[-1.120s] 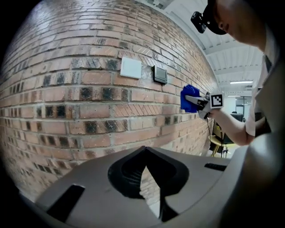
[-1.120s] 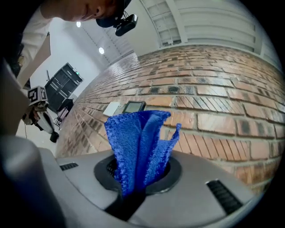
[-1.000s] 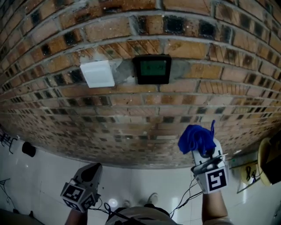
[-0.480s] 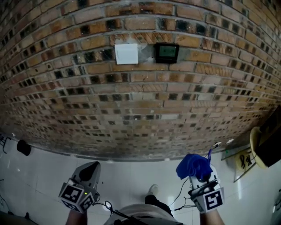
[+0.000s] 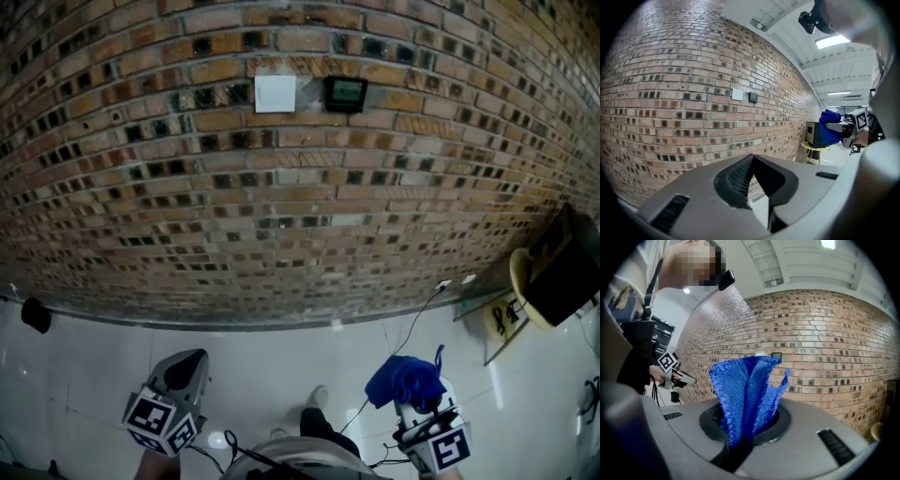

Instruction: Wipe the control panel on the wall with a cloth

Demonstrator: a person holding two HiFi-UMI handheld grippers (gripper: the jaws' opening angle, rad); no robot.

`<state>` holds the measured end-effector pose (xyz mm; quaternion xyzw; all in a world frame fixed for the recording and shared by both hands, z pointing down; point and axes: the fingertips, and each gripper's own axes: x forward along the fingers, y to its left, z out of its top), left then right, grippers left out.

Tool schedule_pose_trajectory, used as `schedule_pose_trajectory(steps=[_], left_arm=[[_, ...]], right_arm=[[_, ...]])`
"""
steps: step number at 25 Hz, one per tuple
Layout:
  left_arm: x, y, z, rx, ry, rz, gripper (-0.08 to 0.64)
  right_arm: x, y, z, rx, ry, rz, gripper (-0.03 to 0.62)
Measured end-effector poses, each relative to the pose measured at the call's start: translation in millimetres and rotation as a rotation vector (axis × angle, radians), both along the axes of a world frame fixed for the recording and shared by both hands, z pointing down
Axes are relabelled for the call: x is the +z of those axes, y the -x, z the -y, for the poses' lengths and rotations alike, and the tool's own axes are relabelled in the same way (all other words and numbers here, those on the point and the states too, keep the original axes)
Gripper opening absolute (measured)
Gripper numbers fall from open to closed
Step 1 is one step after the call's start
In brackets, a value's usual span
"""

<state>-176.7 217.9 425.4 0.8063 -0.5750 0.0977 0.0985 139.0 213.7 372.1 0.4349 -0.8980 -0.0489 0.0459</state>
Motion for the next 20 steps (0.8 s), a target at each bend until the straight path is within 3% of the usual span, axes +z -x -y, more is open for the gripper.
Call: schedule_pose_trajectory(steps=[20], left_arm=[[-9, -9, -21, 0.055, -0.044, 0.006, 0.001]], right_arm=[[-3, 5, -32, 0.022, -0.037, -0.025, 0.086]])
